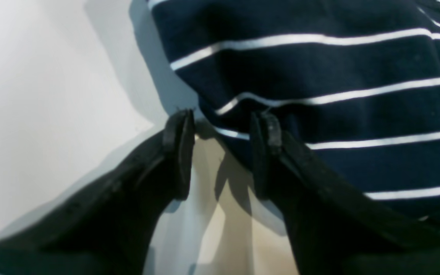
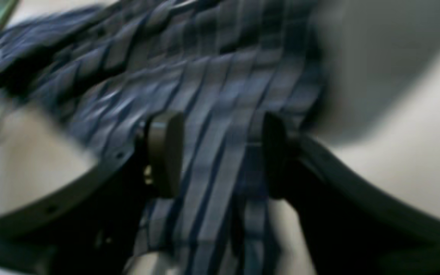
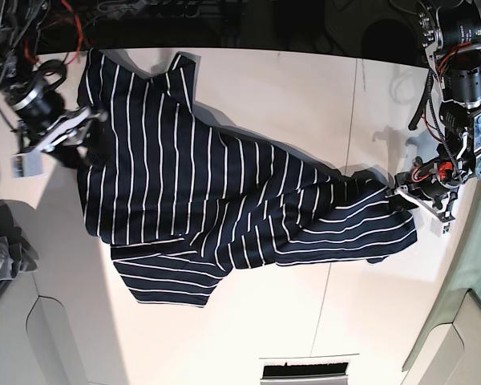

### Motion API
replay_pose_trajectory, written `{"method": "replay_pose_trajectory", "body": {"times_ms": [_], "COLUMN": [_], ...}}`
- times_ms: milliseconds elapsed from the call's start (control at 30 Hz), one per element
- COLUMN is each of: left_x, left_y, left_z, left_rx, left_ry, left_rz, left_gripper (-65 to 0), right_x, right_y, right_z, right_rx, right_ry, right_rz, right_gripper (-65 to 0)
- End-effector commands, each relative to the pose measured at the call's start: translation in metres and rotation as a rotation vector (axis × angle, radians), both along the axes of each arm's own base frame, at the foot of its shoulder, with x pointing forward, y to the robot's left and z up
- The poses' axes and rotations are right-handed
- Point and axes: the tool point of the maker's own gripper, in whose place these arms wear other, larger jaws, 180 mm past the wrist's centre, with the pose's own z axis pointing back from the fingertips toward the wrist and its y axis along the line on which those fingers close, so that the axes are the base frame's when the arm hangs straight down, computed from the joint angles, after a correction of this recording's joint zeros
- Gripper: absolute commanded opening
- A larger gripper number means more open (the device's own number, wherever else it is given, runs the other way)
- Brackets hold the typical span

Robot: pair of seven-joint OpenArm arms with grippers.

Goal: Layout the t-shirt on the table in an organized manner, then fold the t-shirt properly
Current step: 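Regrasp the shirt collar edge with the right gripper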

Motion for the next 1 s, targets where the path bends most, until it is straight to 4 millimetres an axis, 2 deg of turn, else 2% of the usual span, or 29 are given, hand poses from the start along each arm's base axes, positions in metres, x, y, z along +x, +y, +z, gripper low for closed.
{"method": "replay_pose_trajectory", "body": {"times_ms": [0,67,133,167,233,467,533,600,633,700,767,800,967], "left_x": [0.010,0.010,0.010,0.010,0.010,0.012,0.013,0.014,0.014,0.013,0.012,0.012,0.013], "left_y": [0.008,0.007,0.007,0.007,0.007,0.005,0.005,0.005,0.004,0.005,0.006,0.008,0.015], "left_z": [0.014,0.014,0.014,0.014,0.013,0.015,0.017,0.017,0.017,0.017,0.017,0.018,0.022], "left_rx": [0.013,0.013,0.012,0.012,0.013,-0.015,-0.023,-0.023,-0.023,-0.022,-0.020,-0.016,-0.016], "left_ry": [-0.034,-0.035,-0.036,-0.036,-0.034,-0.045,-0.051,-0.053,-0.054,-0.053,-0.048,-0.048,-0.058], "left_rz": [0.003,0.003,0.003,0.003,0.003,0.011,0.015,0.015,0.015,0.015,0.015,0.016,0.026], "left_gripper": [-38.1,-38.1,-38.1,-38.1,-38.1,-38.1,-38.0,-34.5,-32.4,-29.6,-29.1,-29.1,-29.1], "right_x": [0.008,0.011,0.013,0.011,0.006,-0.022,-0.029,-0.033,-0.032,-0.029,-0.025,-0.024,-0.041], "right_y": [-0.010,-0.016,-0.001,0.010,0.032,0.100,0.108,0.108,0.106,0.097,0.086,0.083,0.082], "right_z": [0.012,0.016,0.023,0.026,0.029,-0.006,-0.014,-0.018,-0.019,-0.018,-0.017,-0.017,-0.027], "right_rx": [-0.001,0.017,0.060,0.089,0.153,0.114,0.088,0.083,0.079,0.069,0.063,0.059,0.063], "right_ry": [-0.047,-0.051,-0.073,-0.082,-0.081,0.045,0.067,0.082,0.082,0.075,0.073,0.074,0.121], "right_rz": [-0.018,-0.032,0.041,0.093,0.170,0.386,0.413,0.410,0.400,0.369,0.327,0.319,0.319], "right_gripper": [-39.3,-49.9,-62.6,-65.0,-65.0,-65.0,-65.0,-65.0,-60.6,-47.3,-37.3,-35.1,-34.7]}}
